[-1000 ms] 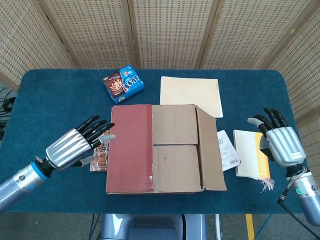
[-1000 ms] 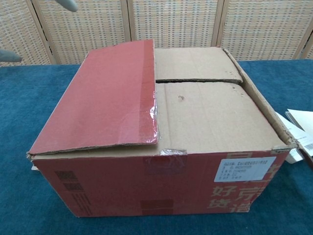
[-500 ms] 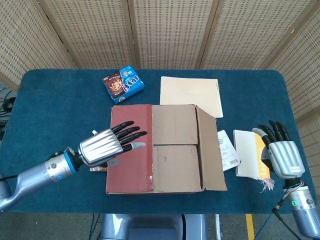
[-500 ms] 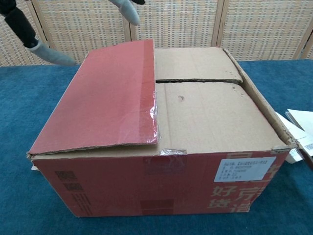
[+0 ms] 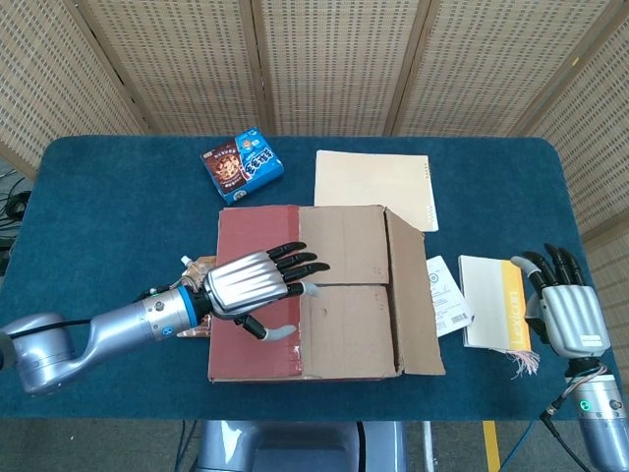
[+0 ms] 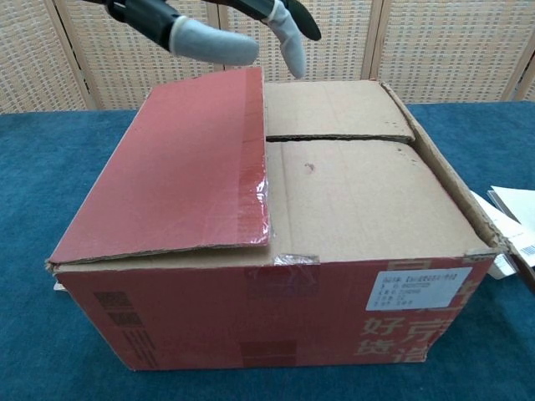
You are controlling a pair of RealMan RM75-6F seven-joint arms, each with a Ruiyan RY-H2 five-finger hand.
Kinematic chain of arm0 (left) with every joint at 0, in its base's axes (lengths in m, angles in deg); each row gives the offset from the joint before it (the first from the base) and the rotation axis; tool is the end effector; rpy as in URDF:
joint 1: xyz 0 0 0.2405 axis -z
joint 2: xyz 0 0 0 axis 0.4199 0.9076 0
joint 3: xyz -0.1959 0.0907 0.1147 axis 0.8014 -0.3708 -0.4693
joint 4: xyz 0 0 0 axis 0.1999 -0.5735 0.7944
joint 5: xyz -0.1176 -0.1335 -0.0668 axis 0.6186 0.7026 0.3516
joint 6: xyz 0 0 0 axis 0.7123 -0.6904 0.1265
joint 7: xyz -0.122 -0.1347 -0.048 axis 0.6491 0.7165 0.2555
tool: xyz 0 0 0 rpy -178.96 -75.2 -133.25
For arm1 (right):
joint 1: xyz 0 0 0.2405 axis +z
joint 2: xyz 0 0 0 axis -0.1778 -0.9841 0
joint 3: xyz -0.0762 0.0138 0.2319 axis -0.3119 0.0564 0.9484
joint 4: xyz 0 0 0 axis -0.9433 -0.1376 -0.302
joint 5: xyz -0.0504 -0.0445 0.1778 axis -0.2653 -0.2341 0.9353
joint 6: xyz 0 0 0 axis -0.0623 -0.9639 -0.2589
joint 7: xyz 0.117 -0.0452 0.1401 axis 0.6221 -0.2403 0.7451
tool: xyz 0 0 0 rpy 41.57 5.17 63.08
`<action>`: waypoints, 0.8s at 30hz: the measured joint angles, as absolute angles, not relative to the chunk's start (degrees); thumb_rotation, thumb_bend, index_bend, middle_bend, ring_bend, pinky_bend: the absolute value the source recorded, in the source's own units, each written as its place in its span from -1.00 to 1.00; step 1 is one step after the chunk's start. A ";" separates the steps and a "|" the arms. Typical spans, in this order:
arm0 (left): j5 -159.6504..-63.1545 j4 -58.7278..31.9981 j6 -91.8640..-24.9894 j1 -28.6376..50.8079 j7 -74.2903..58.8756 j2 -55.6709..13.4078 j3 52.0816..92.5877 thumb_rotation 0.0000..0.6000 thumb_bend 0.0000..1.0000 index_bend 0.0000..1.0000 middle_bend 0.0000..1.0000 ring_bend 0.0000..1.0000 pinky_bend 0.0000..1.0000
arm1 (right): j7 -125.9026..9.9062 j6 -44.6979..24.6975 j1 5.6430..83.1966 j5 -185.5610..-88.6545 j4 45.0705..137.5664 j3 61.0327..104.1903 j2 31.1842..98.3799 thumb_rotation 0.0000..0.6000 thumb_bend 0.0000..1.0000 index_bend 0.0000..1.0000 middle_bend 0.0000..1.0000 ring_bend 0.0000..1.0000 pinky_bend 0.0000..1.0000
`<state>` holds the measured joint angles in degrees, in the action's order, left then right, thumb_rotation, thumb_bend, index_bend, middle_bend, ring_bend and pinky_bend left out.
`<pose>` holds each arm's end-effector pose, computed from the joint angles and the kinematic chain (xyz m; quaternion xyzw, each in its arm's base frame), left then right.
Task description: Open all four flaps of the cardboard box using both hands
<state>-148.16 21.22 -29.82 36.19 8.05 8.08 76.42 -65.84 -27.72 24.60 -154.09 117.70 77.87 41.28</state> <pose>0.0191 0.3266 0.0800 -0.8968 -0.1905 -0.3613 0.1701 -0.2456 -0.2727 0.1860 0.6095 -0.3555 0.4064 0.5805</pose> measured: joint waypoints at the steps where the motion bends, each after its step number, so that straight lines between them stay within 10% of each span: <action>1: -147.47 21.12 -28.97 36.90 8.13 7.67 76.48 -0.71 0.41 -0.55 -0.88 -0.89 -1.00 | -65.75 -27.63 24.58 -154.03 117.58 77.91 41.32 1.00 0.91 -0.60 -0.63 -1.00 -0.90; 15: -140.48 19.26 -22.22 42.33 4.77 2.96 76.67 -0.71 0.98 -0.53 -0.79 -0.83 -1.00 | -64.11 -27.22 23.74 -153.70 116.38 78.53 41.51 1.00 0.91 -0.60 -0.63 -1.00 -0.90; 24: -135.04 17.59 -20.10 44.11 0.40 0.37 76.46 -0.71 1.00 -0.52 -0.76 -0.81 -1.00 | -62.95 -27.31 22.99 -153.70 115.57 78.67 41.59 1.00 0.91 -0.60 -0.63 -1.00 -0.90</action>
<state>-135.04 17.59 -20.10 44.11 0.40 0.37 76.46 -62.95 -27.31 22.99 -153.70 115.57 78.67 41.59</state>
